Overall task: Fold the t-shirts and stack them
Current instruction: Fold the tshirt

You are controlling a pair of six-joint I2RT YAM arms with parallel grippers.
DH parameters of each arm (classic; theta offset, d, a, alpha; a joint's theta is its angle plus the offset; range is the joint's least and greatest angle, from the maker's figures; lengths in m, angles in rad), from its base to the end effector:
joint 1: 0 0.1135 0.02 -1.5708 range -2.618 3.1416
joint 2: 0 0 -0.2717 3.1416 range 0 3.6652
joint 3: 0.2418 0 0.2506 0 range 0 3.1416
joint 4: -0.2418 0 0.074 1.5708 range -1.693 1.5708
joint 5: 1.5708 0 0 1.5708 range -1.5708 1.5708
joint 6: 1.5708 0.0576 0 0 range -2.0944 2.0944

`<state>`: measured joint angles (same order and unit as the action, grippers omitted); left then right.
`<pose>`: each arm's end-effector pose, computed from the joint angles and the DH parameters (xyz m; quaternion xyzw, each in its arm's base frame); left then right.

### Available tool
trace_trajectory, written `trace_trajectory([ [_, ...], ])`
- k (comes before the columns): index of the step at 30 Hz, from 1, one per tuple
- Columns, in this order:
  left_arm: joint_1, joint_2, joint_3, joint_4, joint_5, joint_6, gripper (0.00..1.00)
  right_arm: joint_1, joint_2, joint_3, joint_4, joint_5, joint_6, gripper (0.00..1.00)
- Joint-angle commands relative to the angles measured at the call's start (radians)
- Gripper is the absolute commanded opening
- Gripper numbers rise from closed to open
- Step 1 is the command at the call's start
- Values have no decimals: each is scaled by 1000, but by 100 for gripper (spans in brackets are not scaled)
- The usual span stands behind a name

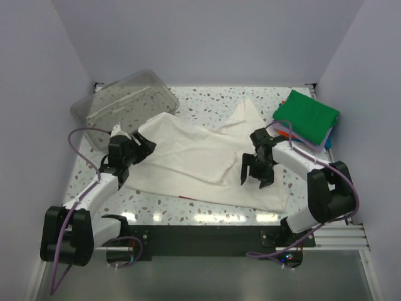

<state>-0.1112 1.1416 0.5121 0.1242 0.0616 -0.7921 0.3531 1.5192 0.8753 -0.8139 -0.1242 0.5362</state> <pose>0.2520 -0.0317 0.2022 -0.2727 0.8168 -0.2454 0.4452 0.2334 0.0936 0.1564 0.0876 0.9926 0.0802 0.0242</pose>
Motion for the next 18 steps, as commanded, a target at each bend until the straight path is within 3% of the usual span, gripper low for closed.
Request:
trace_trajectory([
  [1, -8, -28, -78, 31, 0, 34, 70, 0, -31, 122, -114, 86, -48, 79],
  [5, -12, -33, -90, 57, 20, 83, 70, 0, -22, 189, -100, 61, -62, 79],
  [12, -61, 29, -127, 169, 4, 96, 69, -2, 111, 131, 80, -81, -32, 79],
  [18, -105, 73, -193, 216, -26, 85, 69, -2, 194, 83, 142, -49, -57, 78],
])
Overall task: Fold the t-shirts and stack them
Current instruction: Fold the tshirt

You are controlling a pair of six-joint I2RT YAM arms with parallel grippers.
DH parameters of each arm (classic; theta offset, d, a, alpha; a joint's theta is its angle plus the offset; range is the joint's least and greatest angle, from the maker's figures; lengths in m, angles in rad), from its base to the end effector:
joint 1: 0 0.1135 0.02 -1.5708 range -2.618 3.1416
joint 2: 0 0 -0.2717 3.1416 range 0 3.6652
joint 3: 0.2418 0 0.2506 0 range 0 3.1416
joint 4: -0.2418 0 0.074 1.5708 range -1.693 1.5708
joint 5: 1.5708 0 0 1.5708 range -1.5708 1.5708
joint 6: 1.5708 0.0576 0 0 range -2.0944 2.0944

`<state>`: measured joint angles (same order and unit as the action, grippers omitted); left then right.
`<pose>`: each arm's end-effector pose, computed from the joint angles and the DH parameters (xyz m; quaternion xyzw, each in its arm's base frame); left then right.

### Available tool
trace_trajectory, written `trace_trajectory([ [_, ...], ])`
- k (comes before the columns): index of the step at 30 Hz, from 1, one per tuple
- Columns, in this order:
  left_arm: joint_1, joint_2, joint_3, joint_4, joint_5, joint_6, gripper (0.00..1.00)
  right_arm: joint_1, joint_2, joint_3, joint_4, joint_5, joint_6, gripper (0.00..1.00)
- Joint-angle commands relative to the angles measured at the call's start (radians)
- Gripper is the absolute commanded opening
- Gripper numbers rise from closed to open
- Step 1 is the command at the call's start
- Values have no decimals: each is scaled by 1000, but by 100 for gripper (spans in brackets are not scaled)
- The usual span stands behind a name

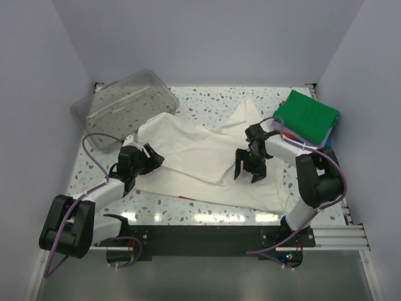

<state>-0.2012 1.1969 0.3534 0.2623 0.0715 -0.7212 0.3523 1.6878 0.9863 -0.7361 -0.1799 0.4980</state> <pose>0.2316 -0.0514 0.1524 -0.2097 0.8543 -0.2394 0.4110 0.2721 0.1110 0.1426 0.0664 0.9915 0.1090 0.0234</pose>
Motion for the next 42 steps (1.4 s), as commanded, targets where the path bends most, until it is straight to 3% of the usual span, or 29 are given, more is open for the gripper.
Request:
trace_trajectory([
  [1, -17, 20, -42, 57, -51, 3, 69, 1, 35, -32, 57, 16, -27, 78],
  [8, -33, -19, -73, -236, -261, -132, 69, 1, 44, -97, 15, 53, -55, 78],
  [26, -53, -307, -76, -647, -338, -291, 70, 1, -53, -196, -40, 37, -45, 79],
  [34, -66, -318, 25, -649, -305, -229, 70, 1, -86, -60, -106, -9, -79, 79],
  [38, -87, -269, 114, -556, -308, -173, 70, -1, -115, 50, -169, -6, -96, 79],
  [42, -93, -195, 133, -430, -302, -146, 70, 1, -99, 91, -113, -23, -105, 80],
])
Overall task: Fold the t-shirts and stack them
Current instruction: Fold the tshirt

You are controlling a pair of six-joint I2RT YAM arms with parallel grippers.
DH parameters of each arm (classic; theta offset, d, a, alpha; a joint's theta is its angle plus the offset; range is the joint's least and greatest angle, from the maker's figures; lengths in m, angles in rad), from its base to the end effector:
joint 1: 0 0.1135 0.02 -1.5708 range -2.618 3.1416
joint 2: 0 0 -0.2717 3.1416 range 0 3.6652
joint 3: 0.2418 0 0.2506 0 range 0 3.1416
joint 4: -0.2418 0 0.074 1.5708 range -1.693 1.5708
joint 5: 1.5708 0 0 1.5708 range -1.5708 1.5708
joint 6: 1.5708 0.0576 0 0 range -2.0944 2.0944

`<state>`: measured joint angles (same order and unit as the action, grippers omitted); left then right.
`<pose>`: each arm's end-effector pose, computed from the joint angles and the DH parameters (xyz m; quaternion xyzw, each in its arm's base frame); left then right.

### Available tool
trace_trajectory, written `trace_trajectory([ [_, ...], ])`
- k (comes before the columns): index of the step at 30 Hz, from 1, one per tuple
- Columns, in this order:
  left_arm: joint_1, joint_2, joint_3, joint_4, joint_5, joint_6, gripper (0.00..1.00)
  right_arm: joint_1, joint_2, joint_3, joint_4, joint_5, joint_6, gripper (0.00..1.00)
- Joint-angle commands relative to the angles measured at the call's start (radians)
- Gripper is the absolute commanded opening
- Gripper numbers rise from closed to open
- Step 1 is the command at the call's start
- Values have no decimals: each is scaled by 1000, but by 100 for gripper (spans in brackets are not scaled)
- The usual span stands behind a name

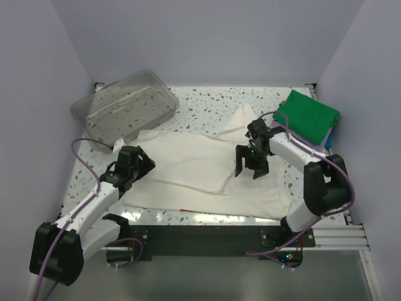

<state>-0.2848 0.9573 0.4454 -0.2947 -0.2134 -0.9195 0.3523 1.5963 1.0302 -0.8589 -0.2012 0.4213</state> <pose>0.1908 -0.0432 0.1747 -0.3256 0.8641 -0.1286 0.3615 0.2620 0.1086 0.1762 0.0269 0.9920 0.1201 0.0293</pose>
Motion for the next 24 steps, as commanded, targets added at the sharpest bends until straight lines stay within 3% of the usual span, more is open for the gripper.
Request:
trace_trajectory([
  [1, -10, 61, 36, 153, -11, 57, 70, 1, 5, 51, 27, -4, -27, 80],
  [6, -13, 172, 6, 328, 68, 68, 70, -1, 88, 42, 131, -12, -1, 79],
  [10, -11, 233, -22, 367, 78, 94, 70, 1, 123, 16, 182, 16, 8, 79],
  [16, -11, 239, -80, 304, 33, 65, 70, -1, 154, -60, 215, 17, 16, 79],
  [24, -13, 83, -160, 160, -26, -19, 71, 1, 120, -162, 239, 0, 25, 79],
])
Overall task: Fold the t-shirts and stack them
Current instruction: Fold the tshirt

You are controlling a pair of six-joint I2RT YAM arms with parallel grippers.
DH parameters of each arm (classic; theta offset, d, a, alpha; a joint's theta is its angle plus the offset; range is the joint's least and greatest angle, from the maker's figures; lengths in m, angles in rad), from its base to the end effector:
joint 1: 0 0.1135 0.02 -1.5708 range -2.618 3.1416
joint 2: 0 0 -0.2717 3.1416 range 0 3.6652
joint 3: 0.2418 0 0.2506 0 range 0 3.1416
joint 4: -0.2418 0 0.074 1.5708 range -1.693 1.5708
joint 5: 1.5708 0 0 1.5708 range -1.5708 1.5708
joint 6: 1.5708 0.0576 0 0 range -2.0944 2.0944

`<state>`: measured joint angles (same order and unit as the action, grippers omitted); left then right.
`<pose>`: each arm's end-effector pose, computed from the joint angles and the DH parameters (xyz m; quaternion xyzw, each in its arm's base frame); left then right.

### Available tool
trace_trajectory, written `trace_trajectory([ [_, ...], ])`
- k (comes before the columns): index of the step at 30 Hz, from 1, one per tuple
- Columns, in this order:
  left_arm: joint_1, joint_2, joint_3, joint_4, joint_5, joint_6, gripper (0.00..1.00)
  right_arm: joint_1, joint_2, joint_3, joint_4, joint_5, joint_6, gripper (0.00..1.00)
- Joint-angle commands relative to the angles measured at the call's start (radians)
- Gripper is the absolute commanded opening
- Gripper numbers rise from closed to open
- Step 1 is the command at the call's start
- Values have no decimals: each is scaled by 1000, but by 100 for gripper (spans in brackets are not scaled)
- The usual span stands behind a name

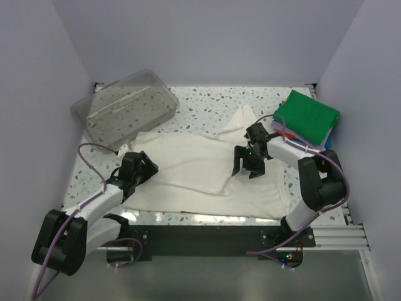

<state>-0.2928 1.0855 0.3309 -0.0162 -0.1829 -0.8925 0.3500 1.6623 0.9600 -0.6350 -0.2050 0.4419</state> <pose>0.1996 -0.0492 0.1399 -0.3049 0.8658 -0.1468 0.3686 0.2773 0.1137 0.1458 0.0335 0.9875 0.1384 0.0677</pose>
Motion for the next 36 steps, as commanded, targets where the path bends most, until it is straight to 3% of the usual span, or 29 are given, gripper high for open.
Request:
trace_trajectory([
  [1, -6, -67, -64, -134, -73, -80, 71, 1, 48, -108, 20, 1, 4, 79],
  [7, -11, -251, -124, -247, -89, -146, 71, 1, 48, -168, 35, -34, 4, 79],
  [20, -28, -343, -127, -338, -72, -163, 70, 3, -105, -280, 31, -63, 35, 79],
  [26, -29, -308, -3, -317, -93, -63, 71, 1, -173, -95, -118, -24, 6, 79],
  [30, -29, -271, 132, -277, -124, 22, 72, 1, -159, 153, -216, 61, -22, 80],
  [32, -29, -243, 172, -248, -138, 46, 72, -8, -127, 232, -218, 114, -42, 84],
  [36, -29, -208, 249, -212, -141, 95, 73, -55, 69, 452, -174, 110, -72, 82],
])
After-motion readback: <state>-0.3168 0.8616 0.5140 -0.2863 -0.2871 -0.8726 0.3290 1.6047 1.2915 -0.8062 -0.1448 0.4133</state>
